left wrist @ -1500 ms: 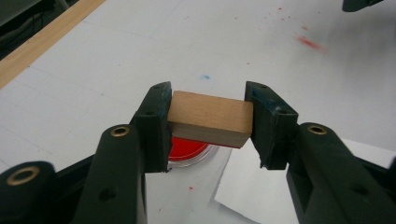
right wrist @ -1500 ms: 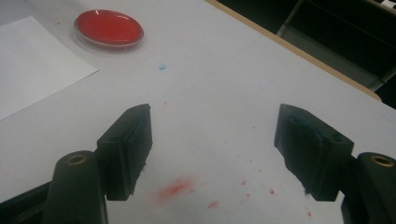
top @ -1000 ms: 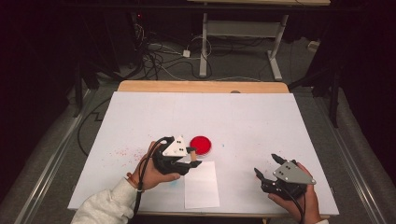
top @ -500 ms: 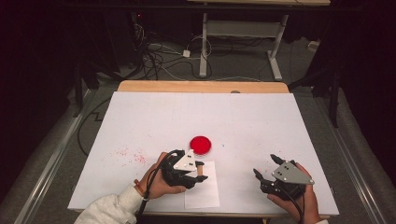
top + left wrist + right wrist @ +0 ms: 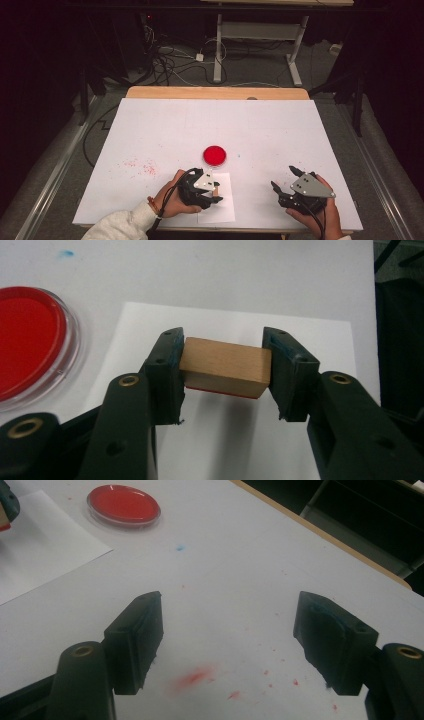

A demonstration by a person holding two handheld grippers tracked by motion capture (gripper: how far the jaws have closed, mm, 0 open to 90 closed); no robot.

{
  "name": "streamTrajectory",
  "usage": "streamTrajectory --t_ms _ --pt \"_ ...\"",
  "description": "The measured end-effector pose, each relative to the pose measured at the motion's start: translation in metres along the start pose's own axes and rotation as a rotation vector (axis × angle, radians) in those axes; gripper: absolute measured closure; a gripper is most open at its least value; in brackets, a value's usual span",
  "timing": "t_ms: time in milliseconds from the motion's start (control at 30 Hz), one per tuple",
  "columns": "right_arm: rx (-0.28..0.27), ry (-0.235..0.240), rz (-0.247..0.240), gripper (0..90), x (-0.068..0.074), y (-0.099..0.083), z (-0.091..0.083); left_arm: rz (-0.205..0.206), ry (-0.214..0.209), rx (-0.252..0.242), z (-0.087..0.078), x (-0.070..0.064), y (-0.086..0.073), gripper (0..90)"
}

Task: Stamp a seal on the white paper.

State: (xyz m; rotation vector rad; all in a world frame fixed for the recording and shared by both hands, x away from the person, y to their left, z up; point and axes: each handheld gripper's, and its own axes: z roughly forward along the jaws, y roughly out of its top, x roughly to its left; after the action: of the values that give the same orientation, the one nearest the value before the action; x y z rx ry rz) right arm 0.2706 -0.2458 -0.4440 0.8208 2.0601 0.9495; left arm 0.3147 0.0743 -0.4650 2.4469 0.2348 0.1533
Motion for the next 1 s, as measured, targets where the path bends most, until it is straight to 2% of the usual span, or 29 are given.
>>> streamTrajectory --t_ms 133,233,333,533,733,1000 --pt "0.001 -0.002 -0.001 28.8 0.000 0.000 0.000 0.004 -0.008 0.051 0.009 0.000 -0.004 52.1" --pt "0.002 -0.001 -0.002 28.8 0.000 0.000 0.000 -0.031 -0.036 0.024 0.010 0.004 -0.008 52.1" --pt "0.003 -0.003 -0.003 28.7 -0.001 0.000 0.000 -0.023 -0.031 0.018 0.010 0.003 -0.010 52.2" --pt "0.003 -0.002 -0.002 28.7 0.000 0.000 0.000 -0.042 -0.054 0.006 0.011 0.006 -0.012 52.2" --pt "0.004 -0.002 -0.001 28.7 0.000 0.000 0.000 -0.039 -0.057 0.015 0.011 0.007 -0.012 52.2" --pt "-0.006 -0.005 -0.002 28.9 0.000 0.000 -0.001 -0.048 -0.064 -0.003 0.011 0.007 -0.014 52.2"
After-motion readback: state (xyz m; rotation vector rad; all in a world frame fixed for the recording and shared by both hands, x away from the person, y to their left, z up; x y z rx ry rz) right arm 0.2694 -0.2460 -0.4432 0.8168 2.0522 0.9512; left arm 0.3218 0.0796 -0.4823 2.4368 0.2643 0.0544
